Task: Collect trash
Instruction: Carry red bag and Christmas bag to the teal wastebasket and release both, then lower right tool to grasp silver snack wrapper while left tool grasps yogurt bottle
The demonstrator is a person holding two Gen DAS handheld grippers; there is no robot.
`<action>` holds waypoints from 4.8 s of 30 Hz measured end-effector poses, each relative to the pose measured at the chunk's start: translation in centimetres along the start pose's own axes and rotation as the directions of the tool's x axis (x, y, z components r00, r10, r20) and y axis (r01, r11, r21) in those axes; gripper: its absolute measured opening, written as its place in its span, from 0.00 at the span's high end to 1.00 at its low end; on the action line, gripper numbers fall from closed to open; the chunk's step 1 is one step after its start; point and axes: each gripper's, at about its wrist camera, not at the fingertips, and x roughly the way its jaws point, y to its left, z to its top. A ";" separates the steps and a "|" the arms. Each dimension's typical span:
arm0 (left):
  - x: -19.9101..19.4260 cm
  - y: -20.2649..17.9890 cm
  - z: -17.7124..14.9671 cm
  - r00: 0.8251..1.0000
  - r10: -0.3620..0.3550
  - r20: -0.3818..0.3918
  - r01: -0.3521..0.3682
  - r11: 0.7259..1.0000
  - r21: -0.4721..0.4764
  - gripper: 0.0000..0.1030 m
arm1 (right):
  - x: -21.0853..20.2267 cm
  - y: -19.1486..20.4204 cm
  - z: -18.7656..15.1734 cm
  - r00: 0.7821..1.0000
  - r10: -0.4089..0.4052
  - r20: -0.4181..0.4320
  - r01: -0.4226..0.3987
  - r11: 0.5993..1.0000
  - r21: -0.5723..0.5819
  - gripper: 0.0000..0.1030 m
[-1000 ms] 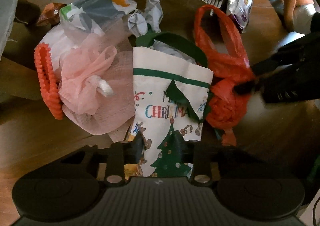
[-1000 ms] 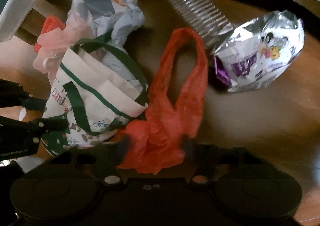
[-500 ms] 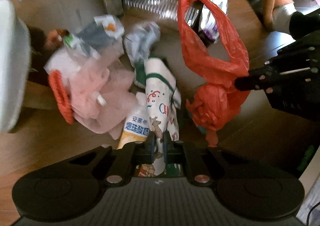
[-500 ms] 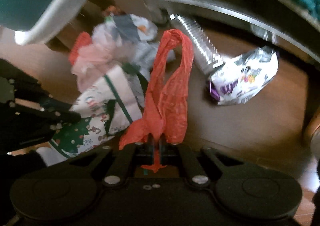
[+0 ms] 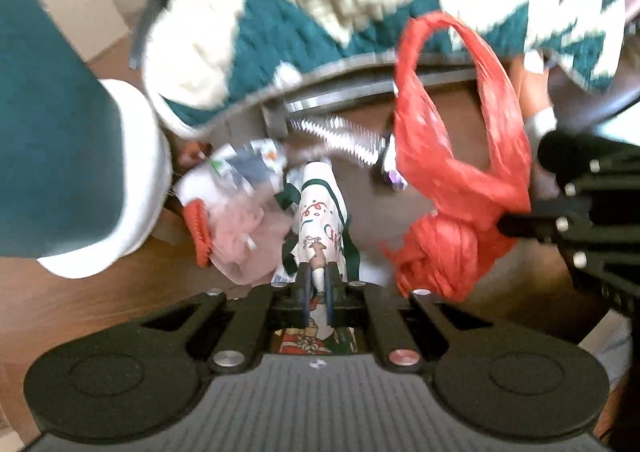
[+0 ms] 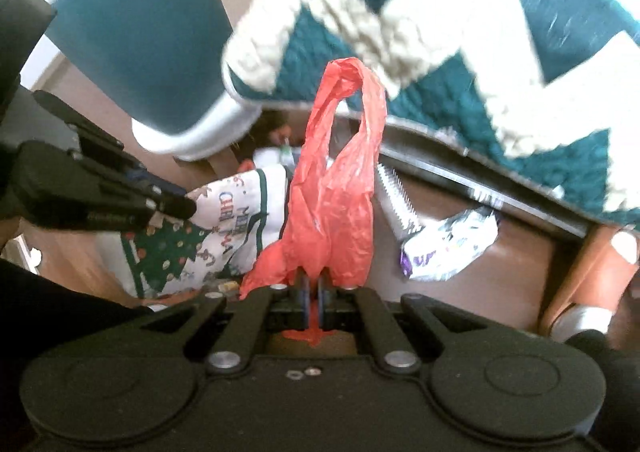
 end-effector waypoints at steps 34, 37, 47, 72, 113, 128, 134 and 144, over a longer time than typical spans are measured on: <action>-32.6 15.3 5.2 0.763 0.417 0.494 -0.293 0.904 -0.310 0.95 | -14.4 17.7 26.4 0.868 0.131 0.479 0.058 0.931 -0.360 0.98; -30.9 17.3 5.3 0.776 0.431 0.461 -0.299 0.894 -0.333 0.95 | -11.8 18.9 27.6 0.885 0.142 0.442 0.034 0.930 -0.366 0.98; -22.3 22.2 6.7 0.844 0.401 0.357 -0.250 0.882 -0.400 0.94 | -2.1 19.8 29.9 0.950 0.128 0.286 -0.022 0.937 -0.348 0.98; -17.1 22.8 2.8 0.922 0.280 0.266 -0.111 0.852 -0.512 0.93 | -1.5 18.4 27.2 0.973 0.165 0.162 -0.120 0.958 -0.259 0.71; -25.2 1.2 -3.5 0.854 0.106 0.509 0.057 0.954 -0.295 0.19 | -19.9 5.1 9.3 0.929 0.163 0.333 -0.100 0.975 -0.198 0.47; -10.4 0.3 -2.2 0.942 0.018 0.334 0.095 0.943 -0.319 0.05 | -7.2 -6.0 1.7 0.981 0.037 0.188 -0.077 0.975 0.209 0.46; -4.1 1.3 -1.0 0.975 0.019 0.221 0.043 0.961 -0.272 0.05 | -0.8 -10.0 0.6 0.993 -0.024 0.116 -0.021 0.928 0.372 0.46; 5.2 3.8 1.0 0.998 -0.021 0.062 0.033 0.979 -0.199 0.05 | 10.3 -16.8 -0.1 0.994 -0.107 -0.032 0.102 0.751 0.652 0.46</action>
